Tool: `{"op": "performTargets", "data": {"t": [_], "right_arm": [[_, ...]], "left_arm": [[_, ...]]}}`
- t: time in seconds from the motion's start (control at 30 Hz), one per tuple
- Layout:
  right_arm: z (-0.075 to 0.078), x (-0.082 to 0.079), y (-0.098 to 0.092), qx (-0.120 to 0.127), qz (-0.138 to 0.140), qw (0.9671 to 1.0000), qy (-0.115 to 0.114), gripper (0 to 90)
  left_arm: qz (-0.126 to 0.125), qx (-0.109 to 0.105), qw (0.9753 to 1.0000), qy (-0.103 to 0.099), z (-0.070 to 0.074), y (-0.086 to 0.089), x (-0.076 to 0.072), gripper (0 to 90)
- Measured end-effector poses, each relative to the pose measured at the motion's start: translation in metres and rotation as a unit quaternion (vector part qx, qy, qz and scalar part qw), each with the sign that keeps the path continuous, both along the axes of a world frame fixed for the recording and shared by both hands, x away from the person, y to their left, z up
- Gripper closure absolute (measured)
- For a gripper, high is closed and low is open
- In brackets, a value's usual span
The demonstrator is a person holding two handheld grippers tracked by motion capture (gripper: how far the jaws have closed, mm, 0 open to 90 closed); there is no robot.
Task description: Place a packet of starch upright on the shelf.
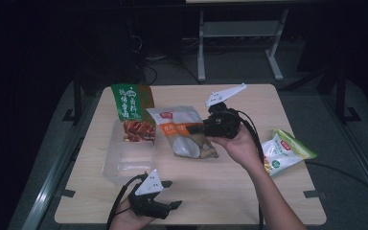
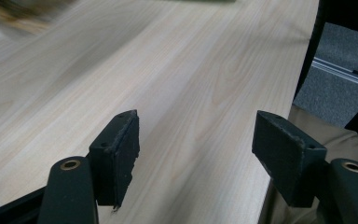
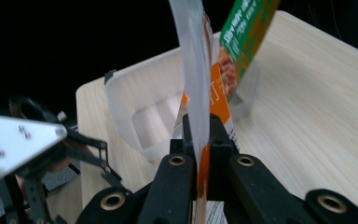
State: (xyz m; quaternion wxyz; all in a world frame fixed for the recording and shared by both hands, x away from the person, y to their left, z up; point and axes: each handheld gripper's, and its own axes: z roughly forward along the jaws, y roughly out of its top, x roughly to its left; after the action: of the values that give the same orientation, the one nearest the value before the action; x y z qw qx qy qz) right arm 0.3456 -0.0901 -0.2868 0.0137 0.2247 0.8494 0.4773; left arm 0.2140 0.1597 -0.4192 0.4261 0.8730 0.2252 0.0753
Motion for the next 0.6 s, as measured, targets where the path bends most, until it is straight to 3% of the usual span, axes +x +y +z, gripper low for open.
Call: {"op": "performTargets", "data": {"t": [0.13,0.6], "right_arm": [[0.013,0.003,0.014,-0.001,0.007,1.0000,-0.003,90.0],[0.031,0.014,0.064,-0.002,0.030,0.9995,-0.008,90.0]], "left_arm": [[0.002,-0.003,1.0000,0.009,-0.002,-0.001,-0.001,30.5],[0.004,-0.007,1.0000,-0.006,0.003,0.006,-0.002,30.1]]}}
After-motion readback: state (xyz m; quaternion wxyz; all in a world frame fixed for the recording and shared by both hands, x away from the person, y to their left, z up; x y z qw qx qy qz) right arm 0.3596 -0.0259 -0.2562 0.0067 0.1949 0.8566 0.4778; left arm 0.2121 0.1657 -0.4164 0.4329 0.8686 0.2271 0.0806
